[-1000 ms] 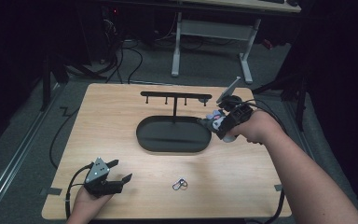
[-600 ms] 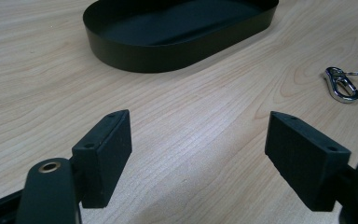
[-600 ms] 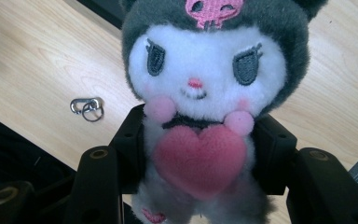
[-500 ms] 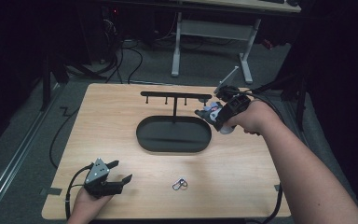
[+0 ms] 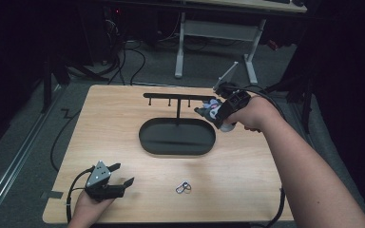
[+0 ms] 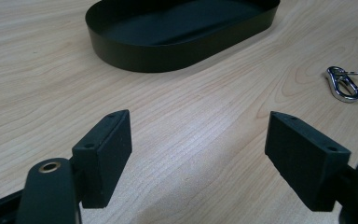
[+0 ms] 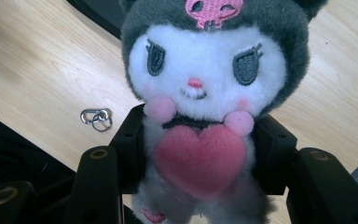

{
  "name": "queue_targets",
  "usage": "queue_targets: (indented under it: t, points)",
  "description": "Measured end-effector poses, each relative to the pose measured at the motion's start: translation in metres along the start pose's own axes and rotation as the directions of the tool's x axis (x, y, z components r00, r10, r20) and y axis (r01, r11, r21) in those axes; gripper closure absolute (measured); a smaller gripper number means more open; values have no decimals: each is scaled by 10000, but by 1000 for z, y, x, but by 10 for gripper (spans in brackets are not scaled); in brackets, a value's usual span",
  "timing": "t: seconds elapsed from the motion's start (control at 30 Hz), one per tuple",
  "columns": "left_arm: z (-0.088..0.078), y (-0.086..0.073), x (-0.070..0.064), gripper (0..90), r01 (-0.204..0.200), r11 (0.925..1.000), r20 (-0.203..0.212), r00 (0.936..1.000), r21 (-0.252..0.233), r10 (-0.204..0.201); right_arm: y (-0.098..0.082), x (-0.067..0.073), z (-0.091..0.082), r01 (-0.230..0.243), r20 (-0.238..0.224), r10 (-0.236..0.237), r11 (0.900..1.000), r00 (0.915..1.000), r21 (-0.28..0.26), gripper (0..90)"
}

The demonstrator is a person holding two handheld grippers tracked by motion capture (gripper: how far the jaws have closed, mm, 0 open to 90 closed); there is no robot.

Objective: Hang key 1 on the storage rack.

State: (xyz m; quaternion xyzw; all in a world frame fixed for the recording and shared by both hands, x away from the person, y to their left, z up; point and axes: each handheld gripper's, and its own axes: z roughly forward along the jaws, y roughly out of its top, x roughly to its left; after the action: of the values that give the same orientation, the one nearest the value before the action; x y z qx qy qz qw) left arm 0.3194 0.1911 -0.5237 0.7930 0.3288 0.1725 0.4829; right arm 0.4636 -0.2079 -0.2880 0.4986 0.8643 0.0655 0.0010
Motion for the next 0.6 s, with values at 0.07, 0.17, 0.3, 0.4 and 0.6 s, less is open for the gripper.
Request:
queue_targets:
  t: [0.07,0.17,0.3,0.4,0.6]
  points:
    - [0,0,0,235,2,10000,10,10000,2,-2,3,0,-2,66,25,-66,10000,10000,-65,476]
    - [1,0,1,235,0,10000,-11,10000,17,0,7,0,-3,20,46,-19,9999,10000,-100,476]
    - [0,0,2,235,-15,10000,-17,10000,21,16,10,-1,-2,17,152,-16,10000,9999,-98,476]
    - [0,0,2,236,-10,10000,0,10000,28,10,10,-2,-1,-102,153,104,9999,9998,-108,476]
    - [0,0,1,236,-27,10000,-9,10000,7,27,11,-4,-1,-25,215,31,9996,9998,-284,476]
